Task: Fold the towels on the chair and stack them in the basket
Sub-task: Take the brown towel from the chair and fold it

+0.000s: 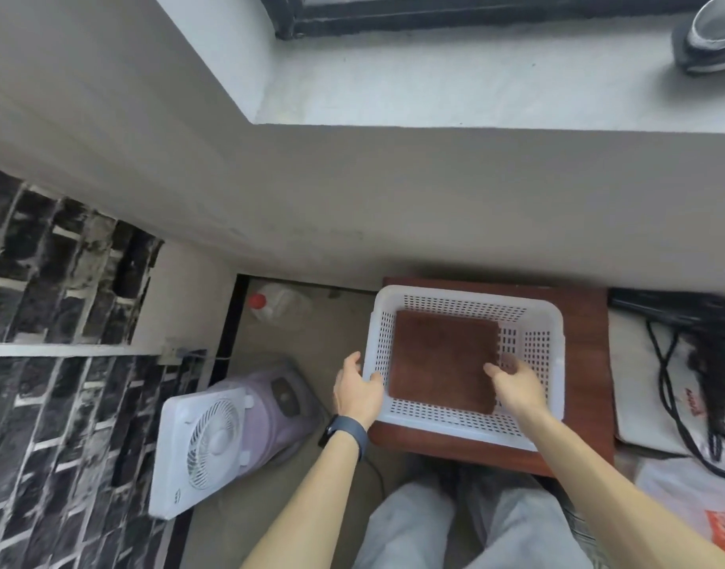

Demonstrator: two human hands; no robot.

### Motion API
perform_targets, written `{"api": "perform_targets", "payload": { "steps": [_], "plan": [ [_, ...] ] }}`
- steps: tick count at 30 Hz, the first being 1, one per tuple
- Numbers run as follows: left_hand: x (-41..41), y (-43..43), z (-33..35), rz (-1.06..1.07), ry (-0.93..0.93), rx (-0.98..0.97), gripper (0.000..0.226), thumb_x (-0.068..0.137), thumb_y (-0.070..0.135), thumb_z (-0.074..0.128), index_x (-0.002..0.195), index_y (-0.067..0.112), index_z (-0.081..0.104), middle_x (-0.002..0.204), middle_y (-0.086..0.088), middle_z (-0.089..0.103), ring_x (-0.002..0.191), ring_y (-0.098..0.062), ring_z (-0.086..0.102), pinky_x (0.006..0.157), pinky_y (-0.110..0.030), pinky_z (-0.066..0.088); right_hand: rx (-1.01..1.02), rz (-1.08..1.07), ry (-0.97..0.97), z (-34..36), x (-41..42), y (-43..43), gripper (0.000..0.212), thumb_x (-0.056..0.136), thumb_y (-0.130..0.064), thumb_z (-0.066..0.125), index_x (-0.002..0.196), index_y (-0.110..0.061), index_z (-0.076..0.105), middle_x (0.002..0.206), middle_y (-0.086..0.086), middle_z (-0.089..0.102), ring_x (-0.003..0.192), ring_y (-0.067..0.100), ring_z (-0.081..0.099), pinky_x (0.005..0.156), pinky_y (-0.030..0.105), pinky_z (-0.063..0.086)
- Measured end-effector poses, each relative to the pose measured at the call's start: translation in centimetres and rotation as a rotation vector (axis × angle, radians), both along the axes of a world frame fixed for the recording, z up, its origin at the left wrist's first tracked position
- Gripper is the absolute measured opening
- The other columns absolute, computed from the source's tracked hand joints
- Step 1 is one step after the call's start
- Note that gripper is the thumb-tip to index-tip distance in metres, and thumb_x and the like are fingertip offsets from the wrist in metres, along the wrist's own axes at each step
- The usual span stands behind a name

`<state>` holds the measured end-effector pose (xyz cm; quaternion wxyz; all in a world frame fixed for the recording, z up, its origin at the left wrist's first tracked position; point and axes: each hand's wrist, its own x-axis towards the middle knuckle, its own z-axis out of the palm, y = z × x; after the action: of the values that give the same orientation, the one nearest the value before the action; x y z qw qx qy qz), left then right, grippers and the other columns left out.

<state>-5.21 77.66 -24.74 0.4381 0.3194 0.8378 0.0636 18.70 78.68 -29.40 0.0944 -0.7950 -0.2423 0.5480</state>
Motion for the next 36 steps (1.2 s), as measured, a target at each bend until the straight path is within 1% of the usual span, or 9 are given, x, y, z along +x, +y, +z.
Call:
{"api": "perform_targets", "payload": {
  "steps": [7,11,13,16,18,21,25,29,36],
  "plan": [
    [-0.3,-0.9,-0.9,-0.07,-0.008,0.073,0.037,0.098,0.017,0.044,0.129,0.031,0.059,0.116,0.003,0.071,0.104,-0.025,0.066,0.093,-0.035,0.053,-0.021,0.095,0.085,-0.7,-2.4,-0.5,0.059,0.1,-0.027,0.054,0.154,-0.018,0.033,0.154,0.003,0.044,0.139,0.028,0.045,0.112,0.04,0.038],
    [-0.4,-1.3,-1.4,-0.147,0.039,0.073,0.047,0.097,0.02,0.048,0.143,0.026,0.043,0.138,-0.003,0.055,0.12,-0.028,0.056,0.101,-0.04,0.047,0.017,0.102,-0.057,-0.5,-1.7,-1.0,0.065,0.096,-0.03,0.058,0.154,-0.015,0.03,0.153,0.009,0.043,0.135,0.033,0.047,0.11,0.046,0.042],
    [0.1,-1.6,-1.1,-0.349,0.233,0.163,0.06,0.092,0.019,0.054,0.148,0.023,0.033,0.147,-0.005,0.039,0.13,-0.028,0.042,0.105,-0.042,0.042,0.088,0.19,-0.21,-0.4,-1.1,-1.8,0.067,0.094,-0.029,0.058,0.152,-0.012,0.029,0.152,0.015,0.039,0.133,0.036,0.046,0.11,0.048,0.041],
    [1.7,-0.6,-1.4,-0.844,0.429,0.407,0.068,0.084,0.015,0.06,0.147,0.02,0.036,0.152,-0.009,0.036,0.139,-0.029,0.034,0.114,-0.044,0.032,0.336,0.518,-0.418,-0.2,-1.1,-3.1,0.067,0.09,-0.027,0.058,0.15,-0.011,0.034,0.154,0.016,0.035,0.14,0.034,0.035,0.115,0.047,0.034],
    [2.9,0.7,-2.3,-1.189,0.473,0.384,0.068,0.088,0.014,0.055,0.151,0.019,0.03,0.16,-0.01,0.025,0.148,-0.029,0.02,0.121,-0.049,0.01,0.465,0.796,-0.497,-0.7,-1.5,-3.4,0.073,0.087,-0.027,0.057,0.154,-0.015,0.03,0.161,0.011,0.026,0.148,0.031,0.023,0.12,0.046,0.027],
    [3.9,3.0,-3.9,-1.47,0.639,0.199,0.063,0.099,0.021,0.045,0.155,0.013,0.017,0.162,-0.018,0.01,0.15,-0.034,0.006,0.117,-0.053,-0.012,0.386,1.112,-0.504,-2.1,-1.6,-2.4,0.09,0.086,-0.029,0.054,0.16,-0.022,0.003,0.168,0.005,-0.007,0.154,0.024,-0.008,0.125,0.048,0.004],
    [3.6,4.7,-6.1,-1.464,0.79,-0.069,0.086,0.097,0.044,0.051,0.156,0.02,-0.006,0.162,-0.022,0.002,0.15,-0.039,0.004,0.114,-0.061,-0.017,0.212,1.224,-0.5,-4.0,-0.2,-1.0,0.09,0.091,-0.036,0.043,0.156,-0.024,-0.019,0.163,0.0,-0.028,0.149,0.02,-0.026,0.122,0.055,-0.007],
    [3.7,4.4,-6.5,-1.492,0.799,-0.082,0.088,0.097,0.047,0.049,0.156,0.021,-0.012,0.163,-0.021,-0.001,0.15,-0.039,0.001,0.111,-0.063,-0.019,0.175,1.23,-0.466,-4.5,-0.1,-1.3,0.089,0.092,-0.037,0.039,0.154,-0.026,-0.024,0.161,-0.002,-0.032,0.147,0.02,-0.031,0.122,0.055,-0.008],
    [2.9,0.9,-3.3,-1.304,0.62,0.023,0.074,0.094,0.027,0.049,0.156,0.02,0.009,0.162,-0.016,0.01,0.15,-0.032,0.006,0.115,-0.062,-0.014,0.253,1.194,-0.482,0.9,-0.4,-2.4,0.073,0.095,-0.032,0.044,0.16,-0.02,0.012,0.168,0.005,0.0,0.154,0.024,-0.005,0.125,0.047,0.005]
  ]
}}
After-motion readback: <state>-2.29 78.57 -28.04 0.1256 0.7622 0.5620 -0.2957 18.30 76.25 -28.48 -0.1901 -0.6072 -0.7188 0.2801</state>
